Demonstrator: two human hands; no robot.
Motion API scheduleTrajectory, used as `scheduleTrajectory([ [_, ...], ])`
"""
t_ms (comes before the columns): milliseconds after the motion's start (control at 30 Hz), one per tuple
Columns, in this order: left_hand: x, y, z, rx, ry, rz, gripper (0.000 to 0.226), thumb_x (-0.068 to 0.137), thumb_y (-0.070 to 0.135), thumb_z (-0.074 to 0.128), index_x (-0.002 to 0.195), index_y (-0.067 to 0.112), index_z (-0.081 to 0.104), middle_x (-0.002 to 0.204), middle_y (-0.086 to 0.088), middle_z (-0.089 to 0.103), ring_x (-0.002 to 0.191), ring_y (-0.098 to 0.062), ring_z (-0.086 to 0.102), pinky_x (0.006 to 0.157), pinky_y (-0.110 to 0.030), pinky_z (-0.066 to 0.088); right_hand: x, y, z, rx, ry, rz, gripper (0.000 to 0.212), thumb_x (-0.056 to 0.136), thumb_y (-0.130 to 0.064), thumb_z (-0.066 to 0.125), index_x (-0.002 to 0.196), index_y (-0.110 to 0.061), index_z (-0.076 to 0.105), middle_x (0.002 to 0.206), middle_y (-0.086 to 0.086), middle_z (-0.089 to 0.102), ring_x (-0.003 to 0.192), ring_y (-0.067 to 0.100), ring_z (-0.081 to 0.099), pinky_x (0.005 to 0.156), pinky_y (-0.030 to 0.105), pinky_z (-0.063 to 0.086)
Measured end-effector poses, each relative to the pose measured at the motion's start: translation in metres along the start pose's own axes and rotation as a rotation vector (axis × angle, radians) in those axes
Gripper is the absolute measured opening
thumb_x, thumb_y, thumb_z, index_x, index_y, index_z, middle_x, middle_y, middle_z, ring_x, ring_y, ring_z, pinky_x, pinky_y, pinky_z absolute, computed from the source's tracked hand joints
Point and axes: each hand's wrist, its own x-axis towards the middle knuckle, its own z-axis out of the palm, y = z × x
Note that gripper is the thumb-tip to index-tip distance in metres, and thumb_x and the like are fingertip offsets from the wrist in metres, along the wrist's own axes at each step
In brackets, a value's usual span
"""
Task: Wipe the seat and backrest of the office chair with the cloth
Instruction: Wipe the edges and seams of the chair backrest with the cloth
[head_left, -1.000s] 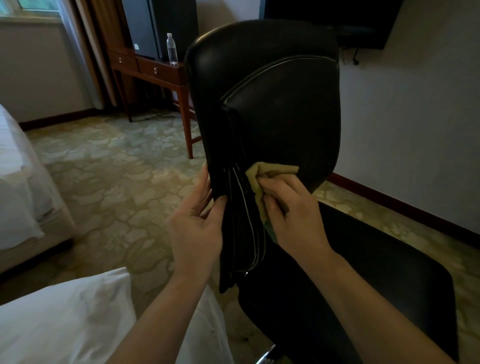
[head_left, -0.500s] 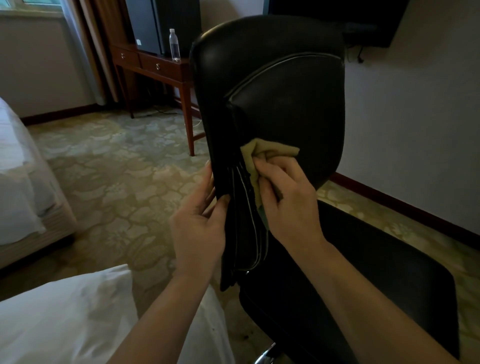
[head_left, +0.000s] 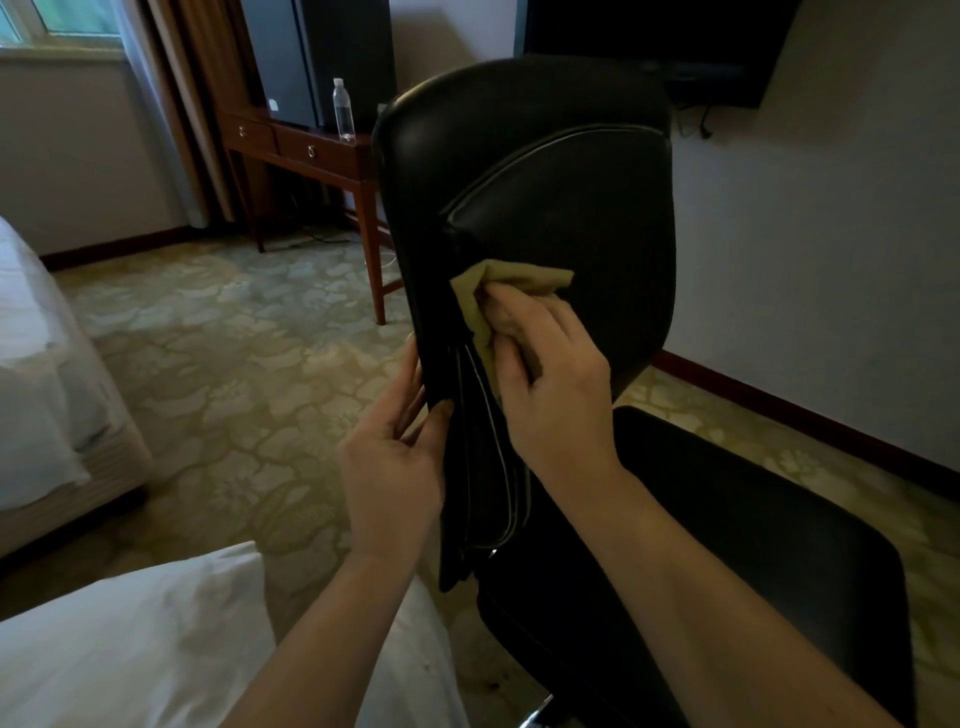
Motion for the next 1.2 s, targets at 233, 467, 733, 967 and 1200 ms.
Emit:
scheduleTrajectory([
  [233,0.000,-0.004,0.002,0.019,0.019,0.013,0.060,0.096,-0.004,0.063,0.141,0.034,0.052,0.129,0.016,0.067,0.122,-0.004,0.064,0.097,-0.028,0.056,-0.040,0.032,-0.007,-0.032,-0.066,0.042,0.018,0.097,-0.006,0.058,0.110,-0.006,0.069,0.113,0.004,0.065,0.105,0.018,0.063,0.089,0.040,0.055],
  [467,0.000,-0.004,0.001,0.021,0.005,0.011,0.060,0.097,-0.004,0.062,0.144,0.029,0.051,0.133,0.012,0.066,0.123,-0.004,0.063,0.097,-0.027,0.056,-0.010,0.018,-0.015,-0.068,-0.046,0.043,0.020,0.097,-0.005,0.060,0.113,-0.007,0.072,0.114,0.005,0.065,0.106,0.013,0.064,0.093,0.032,0.055],
  [733,0.001,-0.002,0.000,0.021,0.009,-0.002,0.061,0.097,-0.005,0.061,0.142,0.035,0.050,0.129,0.014,0.068,0.121,-0.003,0.063,0.095,-0.025,0.056,-0.022,0.014,-0.004,-0.084,-0.048,0.043,0.024,0.098,-0.016,0.057,0.115,-0.008,0.072,0.110,0.004,0.061,0.101,0.006,0.058,0.090,0.010,0.046],
  [967,-0.001,-0.001,0.002,0.037,0.002,0.004,0.059,0.097,-0.004,0.061,0.145,0.029,0.051,0.124,0.027,0.067,0.114,0.003,0.066,0.090,-0.016,0.055,-0.064,0.029,-0.012,-0.040,-0.099,0.144,0.030,0.098,-0.011,0.058,0.126,-0.008,0.068,0.121,-0.003,0.055,0.112,-0.004,0.054,0.094,0.011,0.046],
  [1200,-0.001,0.002,0.002,0.016,-0.009,-0.011,0.059,0.098,-0.002,0.061,0.145,0.033,0.051,0.137,0.010,0.064,0.125,-0.003,0.061,0.100,-0.030,0.055,-0.032,0.011,-0.015,-0.060,-0.072,0.142,0.029,0.097,-0.008,0.060,0.125,-0.014,0.068,0.120,0.002,0.063,0.110,0.003,0.058,0.099,0.018,0.048],
])
